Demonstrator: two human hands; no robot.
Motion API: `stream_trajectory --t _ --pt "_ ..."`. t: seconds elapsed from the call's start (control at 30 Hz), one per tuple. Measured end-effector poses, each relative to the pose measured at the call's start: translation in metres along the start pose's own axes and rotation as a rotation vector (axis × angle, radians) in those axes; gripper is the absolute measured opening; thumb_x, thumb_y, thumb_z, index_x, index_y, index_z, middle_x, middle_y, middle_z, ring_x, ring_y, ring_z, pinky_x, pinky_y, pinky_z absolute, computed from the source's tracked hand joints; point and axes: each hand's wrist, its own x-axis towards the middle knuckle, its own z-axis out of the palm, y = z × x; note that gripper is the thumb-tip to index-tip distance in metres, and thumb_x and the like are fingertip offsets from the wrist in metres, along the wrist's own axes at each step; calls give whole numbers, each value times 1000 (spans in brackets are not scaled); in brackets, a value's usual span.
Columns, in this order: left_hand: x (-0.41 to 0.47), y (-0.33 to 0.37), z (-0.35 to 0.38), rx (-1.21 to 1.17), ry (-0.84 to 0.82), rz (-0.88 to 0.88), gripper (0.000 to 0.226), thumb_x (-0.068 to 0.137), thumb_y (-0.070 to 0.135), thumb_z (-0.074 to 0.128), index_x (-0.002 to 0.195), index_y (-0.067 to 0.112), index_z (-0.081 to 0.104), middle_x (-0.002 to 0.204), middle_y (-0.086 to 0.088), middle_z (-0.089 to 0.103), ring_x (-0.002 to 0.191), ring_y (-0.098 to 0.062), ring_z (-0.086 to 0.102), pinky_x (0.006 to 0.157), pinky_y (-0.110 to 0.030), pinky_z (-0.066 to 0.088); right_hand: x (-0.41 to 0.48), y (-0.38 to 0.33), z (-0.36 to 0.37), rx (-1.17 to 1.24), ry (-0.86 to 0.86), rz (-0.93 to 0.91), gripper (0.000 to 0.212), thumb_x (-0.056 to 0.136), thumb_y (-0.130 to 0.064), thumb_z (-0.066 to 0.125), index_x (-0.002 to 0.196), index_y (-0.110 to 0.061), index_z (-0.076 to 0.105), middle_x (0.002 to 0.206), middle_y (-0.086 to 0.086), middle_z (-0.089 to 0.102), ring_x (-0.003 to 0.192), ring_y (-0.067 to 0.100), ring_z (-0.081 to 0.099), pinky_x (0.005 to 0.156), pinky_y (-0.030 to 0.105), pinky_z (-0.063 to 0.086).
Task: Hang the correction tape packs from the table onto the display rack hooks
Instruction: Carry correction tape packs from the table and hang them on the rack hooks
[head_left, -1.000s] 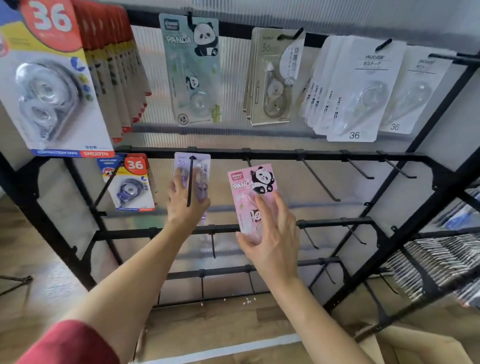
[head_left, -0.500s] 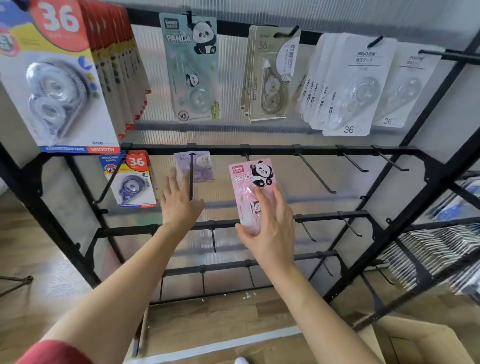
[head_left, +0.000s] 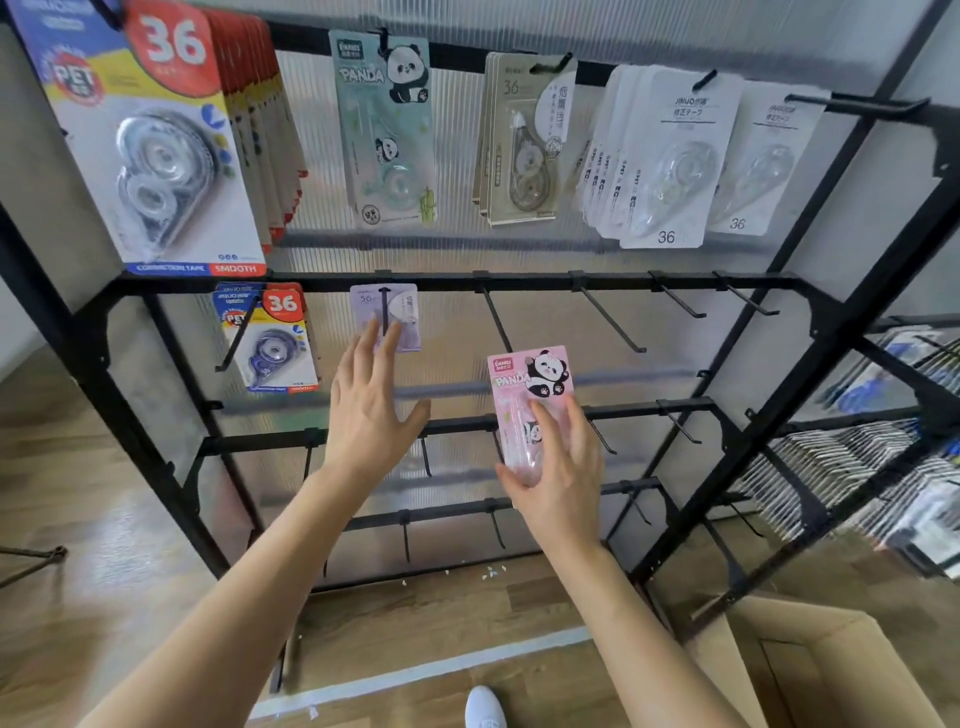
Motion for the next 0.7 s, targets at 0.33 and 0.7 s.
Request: stream_trajectory --t 0.33,0.7 --pt "1 15 1 156 -124 -71 80 91 33 60 153 16 13 161 -5 6 148 -24 3 119 -40 7 11 -9 -4 26 -64 -23 81 65 -28 86 136 -14 51 145 21 40 127 42 44 95 53 43" --pt "-1 5 7 221 -94 -18 78 87 24 65 151 11 23 157 -9 25 144 -33 20 118 -47 20 20 1 17 52 -117 -15 80 69 -31 83 139 -14 47 148 21 35 131 41 40 95 54 44"
